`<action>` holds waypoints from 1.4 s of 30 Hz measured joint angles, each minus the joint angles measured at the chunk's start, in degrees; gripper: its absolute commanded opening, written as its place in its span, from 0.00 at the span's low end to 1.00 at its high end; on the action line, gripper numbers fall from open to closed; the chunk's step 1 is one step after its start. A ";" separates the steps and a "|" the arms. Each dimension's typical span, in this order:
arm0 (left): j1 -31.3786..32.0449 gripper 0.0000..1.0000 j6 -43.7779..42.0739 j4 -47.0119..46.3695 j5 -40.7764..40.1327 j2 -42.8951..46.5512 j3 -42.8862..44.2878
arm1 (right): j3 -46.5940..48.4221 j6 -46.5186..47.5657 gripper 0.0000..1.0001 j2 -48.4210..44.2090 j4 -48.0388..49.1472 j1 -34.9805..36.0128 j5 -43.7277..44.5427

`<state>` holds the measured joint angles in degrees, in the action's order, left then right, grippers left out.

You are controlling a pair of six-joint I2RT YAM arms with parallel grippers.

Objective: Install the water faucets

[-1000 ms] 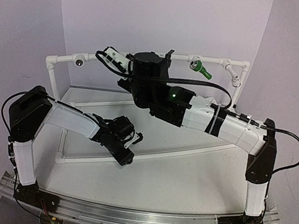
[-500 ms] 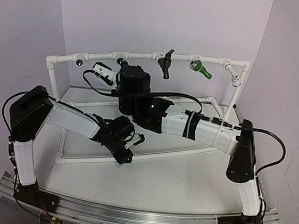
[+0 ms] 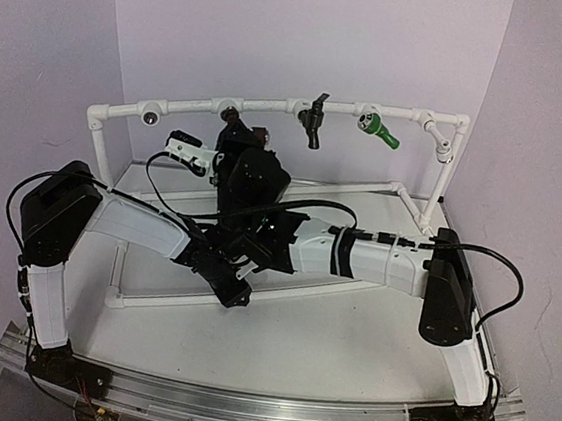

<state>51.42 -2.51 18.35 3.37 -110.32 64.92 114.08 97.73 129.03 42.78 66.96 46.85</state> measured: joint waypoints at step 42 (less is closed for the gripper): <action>0.00 0.00 -0.76 -0.13 0.18 0.00 0.00 | 9.31 -12.95 0.00 3.28 -16.34 -0.46 1.49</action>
<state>51.42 -3.27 18.22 3.55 -110.32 64.93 123.39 84.77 132.31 26.44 66.50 48.34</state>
